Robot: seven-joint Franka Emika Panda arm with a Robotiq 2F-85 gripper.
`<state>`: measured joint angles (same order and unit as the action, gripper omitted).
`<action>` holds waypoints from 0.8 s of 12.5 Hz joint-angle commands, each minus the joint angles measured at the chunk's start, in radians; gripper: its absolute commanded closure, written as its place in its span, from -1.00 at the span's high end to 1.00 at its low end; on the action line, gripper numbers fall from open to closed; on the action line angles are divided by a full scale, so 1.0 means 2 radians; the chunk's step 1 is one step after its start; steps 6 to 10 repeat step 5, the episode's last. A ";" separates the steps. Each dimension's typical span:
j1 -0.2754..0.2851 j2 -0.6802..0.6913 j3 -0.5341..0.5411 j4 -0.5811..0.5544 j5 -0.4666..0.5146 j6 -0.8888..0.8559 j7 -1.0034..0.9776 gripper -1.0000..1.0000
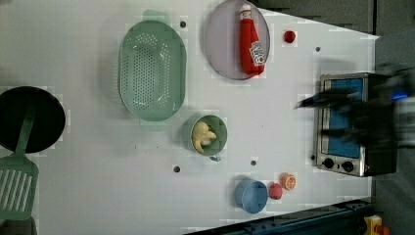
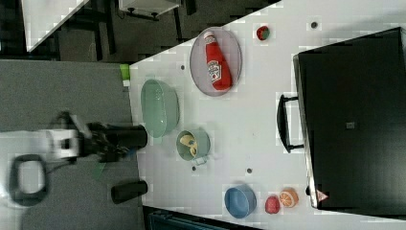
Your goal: Pick Banana and place it in mug.
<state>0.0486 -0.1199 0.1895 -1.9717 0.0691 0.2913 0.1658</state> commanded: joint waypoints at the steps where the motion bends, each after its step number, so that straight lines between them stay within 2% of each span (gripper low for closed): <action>1: -0.022 -0.025 -0.071 0.053 -0.045 -0.095 -0.099 1.00; 5: -0.023 -0.031 -0.127 0.084 -0.054 -0.123 -0.108 1.00; 10: -0.023 -0.031 -0.127 0.084 -0.054 -0.123 -0.108 1.00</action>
